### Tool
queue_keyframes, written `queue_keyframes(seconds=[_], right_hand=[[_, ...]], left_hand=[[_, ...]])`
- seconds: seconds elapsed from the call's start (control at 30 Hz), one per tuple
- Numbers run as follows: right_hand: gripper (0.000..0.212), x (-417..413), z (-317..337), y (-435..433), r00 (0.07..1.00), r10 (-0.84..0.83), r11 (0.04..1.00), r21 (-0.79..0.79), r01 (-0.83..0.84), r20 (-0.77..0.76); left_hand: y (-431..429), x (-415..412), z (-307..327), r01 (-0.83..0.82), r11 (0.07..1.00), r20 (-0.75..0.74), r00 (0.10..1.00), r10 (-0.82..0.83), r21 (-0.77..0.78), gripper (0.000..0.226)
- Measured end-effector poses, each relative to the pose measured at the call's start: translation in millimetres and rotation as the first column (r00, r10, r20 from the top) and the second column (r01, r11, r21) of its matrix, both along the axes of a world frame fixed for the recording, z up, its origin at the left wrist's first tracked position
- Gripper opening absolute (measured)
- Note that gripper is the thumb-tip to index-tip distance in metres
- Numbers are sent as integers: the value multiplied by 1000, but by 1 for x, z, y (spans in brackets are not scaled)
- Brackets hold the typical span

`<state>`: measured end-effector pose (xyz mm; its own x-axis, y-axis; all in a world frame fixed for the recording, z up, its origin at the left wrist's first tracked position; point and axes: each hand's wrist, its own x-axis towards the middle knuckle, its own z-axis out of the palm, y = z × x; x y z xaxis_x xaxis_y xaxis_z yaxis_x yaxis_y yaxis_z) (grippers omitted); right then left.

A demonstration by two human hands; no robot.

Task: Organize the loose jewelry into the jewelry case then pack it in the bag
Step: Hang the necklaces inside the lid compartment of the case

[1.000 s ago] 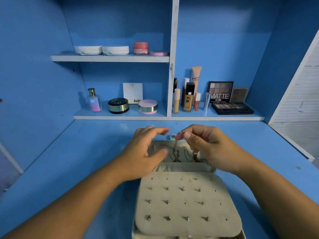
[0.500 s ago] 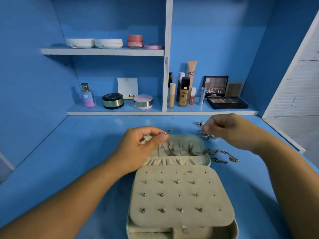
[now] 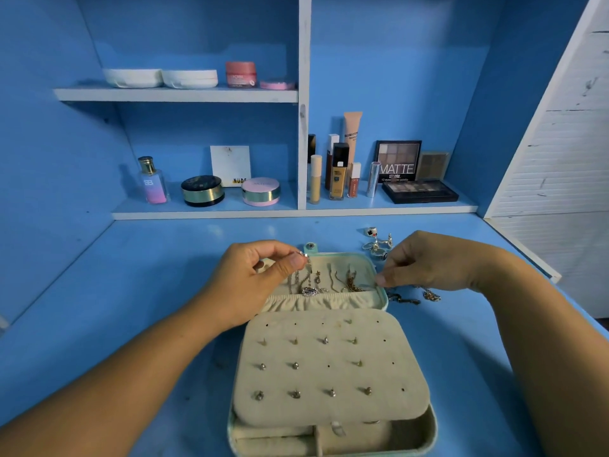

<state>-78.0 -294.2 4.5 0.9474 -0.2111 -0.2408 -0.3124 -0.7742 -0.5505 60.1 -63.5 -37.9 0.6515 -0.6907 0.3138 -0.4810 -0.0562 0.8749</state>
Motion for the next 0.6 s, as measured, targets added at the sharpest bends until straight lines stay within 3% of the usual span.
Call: queue_keyframes(seconds=[0.1,0.33,0.5,0.6], right_hand=[[19,-3,-1,-6,1000,14,1000,13,-14,8],[26,-15,6,-24,972,-193,942,302,144,136],[29,-12,-6,-43,960,-275,962,15,274,55],[36,-12,-9,-52,937,-340,940,0,341,79]], left_hand=[[0,0,0,-2,1000,-4,1000,2,2,14],[1,2,-1,3,1000,-3,1000,-2,14,15],[1,3,-2,6,1000,-5,1000,-6,20,15],[0,3,-2,12,1000,-2,1000,-12,23,14]])
